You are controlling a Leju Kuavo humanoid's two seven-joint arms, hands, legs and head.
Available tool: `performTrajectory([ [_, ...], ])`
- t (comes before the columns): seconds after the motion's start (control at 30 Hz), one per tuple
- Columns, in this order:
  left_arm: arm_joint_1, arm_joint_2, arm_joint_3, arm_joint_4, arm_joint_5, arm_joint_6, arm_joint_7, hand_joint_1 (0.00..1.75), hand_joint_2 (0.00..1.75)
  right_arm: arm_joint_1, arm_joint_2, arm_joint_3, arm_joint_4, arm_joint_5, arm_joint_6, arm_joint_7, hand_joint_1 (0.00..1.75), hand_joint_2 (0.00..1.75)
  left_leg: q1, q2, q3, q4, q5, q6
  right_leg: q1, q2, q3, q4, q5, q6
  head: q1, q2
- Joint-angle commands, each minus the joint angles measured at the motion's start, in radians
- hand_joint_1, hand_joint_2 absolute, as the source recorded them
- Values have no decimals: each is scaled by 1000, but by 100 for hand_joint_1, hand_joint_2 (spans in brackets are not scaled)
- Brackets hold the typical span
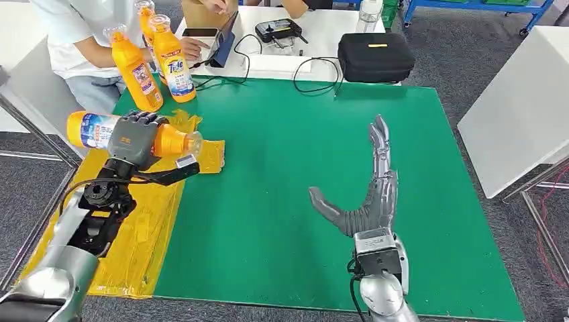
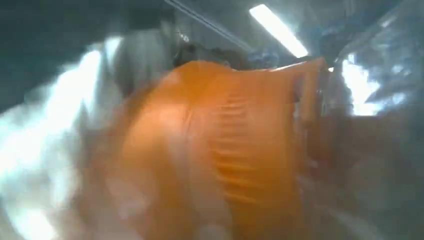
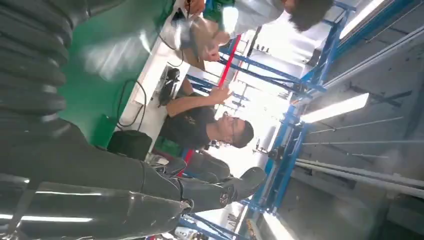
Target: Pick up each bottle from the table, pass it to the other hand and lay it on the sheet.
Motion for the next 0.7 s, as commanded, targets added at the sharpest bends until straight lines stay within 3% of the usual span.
performTrajectory([
  [0.03,-107,80,-16,296,-34,-47,7,175,175,-17,-39,-16,6,-9,15,2,0,175,0,0,6,-1,-2,0,-1,5,5,0,-2,-1,0,0],
  [0.33,-114,81,-22,320,-44,-94,11,175,175,-17,-38,-18,11,-10,20,1,0,175,0,-1,2,0,-1,0,0,2,2,0,-1,-1,0,0],
  [0.7,-49,76,-38,326,34,-114,-168,175,175,-58,-26,-9,88,-20,54,-11,0,175,0,0,2,-1,-1,0,0,3,2,-1,0,0,0,0],
])
